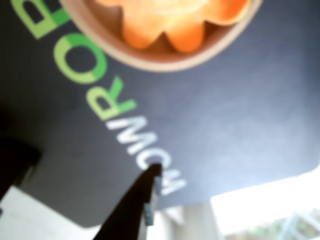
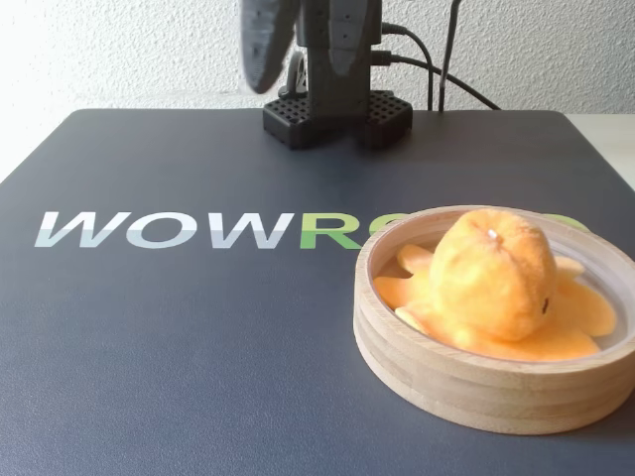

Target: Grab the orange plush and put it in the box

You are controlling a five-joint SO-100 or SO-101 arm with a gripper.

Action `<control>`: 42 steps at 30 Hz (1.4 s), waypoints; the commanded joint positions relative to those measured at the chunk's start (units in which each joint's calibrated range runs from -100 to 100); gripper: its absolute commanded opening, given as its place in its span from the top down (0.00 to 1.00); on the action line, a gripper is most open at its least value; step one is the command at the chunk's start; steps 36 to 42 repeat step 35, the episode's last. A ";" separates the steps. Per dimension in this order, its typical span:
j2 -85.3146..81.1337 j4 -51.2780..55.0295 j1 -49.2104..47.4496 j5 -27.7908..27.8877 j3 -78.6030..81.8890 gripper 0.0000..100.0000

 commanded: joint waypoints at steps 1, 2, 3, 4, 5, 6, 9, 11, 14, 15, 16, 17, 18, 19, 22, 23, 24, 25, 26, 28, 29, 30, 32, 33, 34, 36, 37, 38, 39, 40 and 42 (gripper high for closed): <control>-2.45 -1.17 -0.43 -0.19 -0.88 0.63; -2.62 -1.69 -0.43 -0.19 -0.79 0.63; -2.70 -1.95 -0.43 -0.19 -0.79 0.63; -2.62 -1.95 -0.36 -0.19 -1.06 0.63; -2.53 -1.95 -0.13 -0.19 -1.33 0.63; -2.53 -1.95 -0.06 -0.19 -1.42 0.63; -2.53 -1.95 0.16 -0.19 -1.51 0.63; -2.53 -1.95 0.16 -0.19 -1.51 0.63; -2.53 -1.95 0.09 -0.24 -1.51 0.63; -2.53 -1.95 0.09 -0.24 -1.51 0.63; -2.53 -1.95 0.09 -0.24 -1.51 0.63; -2.53 -1.95 0.09 -0.24 -1.42 0.63; -2.53 -1.95 0.09 -0.24 -1.42 0.63; -2.53 -1.95 0.16 -0.24 -1.33 0.63; -2.53 -1.95 0.16 -0.24 -0.97 0.63; -2.53 -1.95 0.16 -0.24 -0.79 0.63; -2.53 -1.95 0.16 -0.24 -0.79 0.63; -2.53 -1.95 0.16 -0.24 -0.79 0.63; -2.53 -1.95 0.16 -0.24 -0.88 0.63; -2.53 -1.95 0.16 -0.24 -0.97 0.63; -2.53 -1.95 0.16 -0.24 -0.97 0.63; -2.53 -1.95 0.16 -0.24 -0.97 0.63; -2.45 -1.95 0.16 -0.24 -0.88 0.63; -2.45 -1.95 0.16 -0.24 -0.79 0.63; -2.45 -1.95 0.16 -0.24 -0.79 0.63; -2.45 -1.95 0.16 -0.24 -0.70 0.63; -2.45 -1.95 0.16 -0.24 -0.70 0.63; -2.45 -1.95 0.16 -0.24 -0.70 0.63; -2.45 -1.95 0.16 -0.24 -0.70 0.63; -2.45 -1.95 0.16 -0.24 -0.70 0.63; -2.45 -1.95 0.16 -0.24 -0.70 0.63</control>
